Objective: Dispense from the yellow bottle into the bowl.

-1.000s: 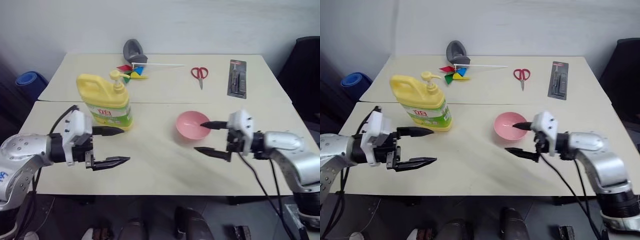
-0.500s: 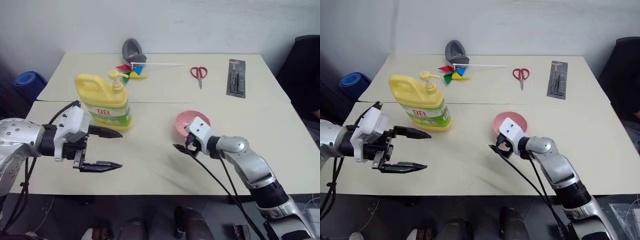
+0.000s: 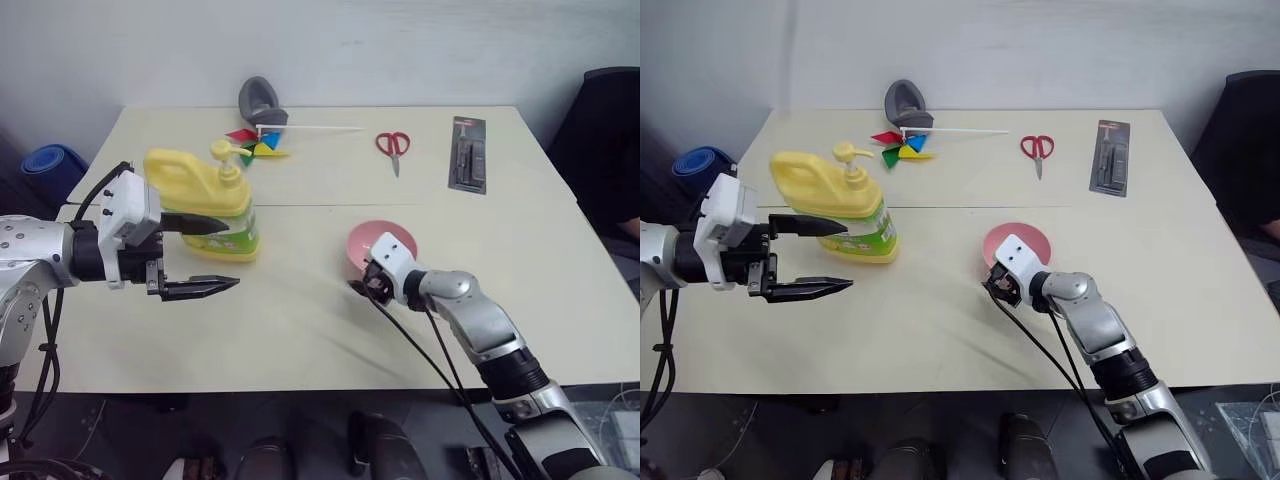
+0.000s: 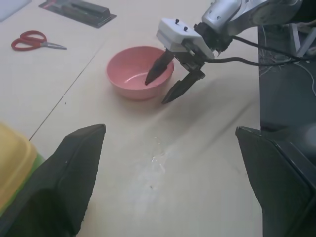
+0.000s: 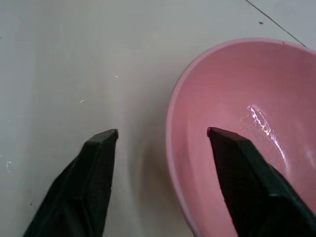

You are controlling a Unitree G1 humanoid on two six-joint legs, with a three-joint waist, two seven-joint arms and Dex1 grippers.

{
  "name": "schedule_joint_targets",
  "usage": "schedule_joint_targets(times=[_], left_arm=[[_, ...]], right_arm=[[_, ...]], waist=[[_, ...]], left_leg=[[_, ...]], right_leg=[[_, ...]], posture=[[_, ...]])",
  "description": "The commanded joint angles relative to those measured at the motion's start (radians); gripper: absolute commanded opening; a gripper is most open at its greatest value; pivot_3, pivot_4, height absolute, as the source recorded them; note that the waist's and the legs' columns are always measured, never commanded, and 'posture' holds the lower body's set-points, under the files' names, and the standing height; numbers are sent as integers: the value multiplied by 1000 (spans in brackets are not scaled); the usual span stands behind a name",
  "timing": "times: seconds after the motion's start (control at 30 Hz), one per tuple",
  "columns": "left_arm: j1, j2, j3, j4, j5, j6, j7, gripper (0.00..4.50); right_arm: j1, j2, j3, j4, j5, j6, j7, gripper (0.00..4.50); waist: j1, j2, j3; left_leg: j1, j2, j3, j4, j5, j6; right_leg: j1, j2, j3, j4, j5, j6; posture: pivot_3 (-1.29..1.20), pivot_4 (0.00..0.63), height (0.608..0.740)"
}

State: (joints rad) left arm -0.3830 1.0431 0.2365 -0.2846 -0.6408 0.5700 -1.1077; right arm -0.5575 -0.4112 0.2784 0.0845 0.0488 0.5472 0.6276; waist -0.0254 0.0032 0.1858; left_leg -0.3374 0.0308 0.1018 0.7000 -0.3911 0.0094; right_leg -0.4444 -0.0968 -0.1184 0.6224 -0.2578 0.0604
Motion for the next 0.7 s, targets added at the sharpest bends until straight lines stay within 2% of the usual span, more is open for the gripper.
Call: schedule_joint_targets(times=[0.03,0.07,0.23,0.33,0.43,0.7], left_arm=[[9,10,30,-24,13,-25,0,4500],[8,10,33,-26,10,-23,0,4500],[-7,7,39,-24,4,-17,12,4500],[-5,6,39,-21,7,-20,15,4500],[-2,2,41,-22,4,-17,21,4500],[-64,-19,74,9,-44,32,74,4500]], right_arm=[[-31,12,-12,28,-17,-40,-6,1860],[-33,15,-11,41,-22,-45,-7,1524],[-33,18,-3,54,-43,-76,3,1524],[-27,14,-5,43,-50,-85,10,903],[-19,7,1,41,-69,-107,13,12],[-63,5,27,41,-118,-154,44,12]], waist=[[-3,0,0],[-3,0,0],[-4,0,0],[-4,0,0],[-4,0,0],[-4,-1,0]], left_leg=[[0,0,0,0,0,0],[0,0,0,0,0,0],[0,0,0,0,0,0],[0,0,0,0,0,0],[0,0,0,0,0,0],[1,0,1,0,0,0]], right_leg=[[0,0,0,0,0,0],[0,0,0,0,0,0],[0,0,0,0,0,0],[0,0,0,0,0,0],[0,0,0,0,0,0],[0,0,1,0,0,0]], posture=[[0,150,740],[0,150,740],[0,150,740],[0,150,740],[0,150,740],[0,150,740]])
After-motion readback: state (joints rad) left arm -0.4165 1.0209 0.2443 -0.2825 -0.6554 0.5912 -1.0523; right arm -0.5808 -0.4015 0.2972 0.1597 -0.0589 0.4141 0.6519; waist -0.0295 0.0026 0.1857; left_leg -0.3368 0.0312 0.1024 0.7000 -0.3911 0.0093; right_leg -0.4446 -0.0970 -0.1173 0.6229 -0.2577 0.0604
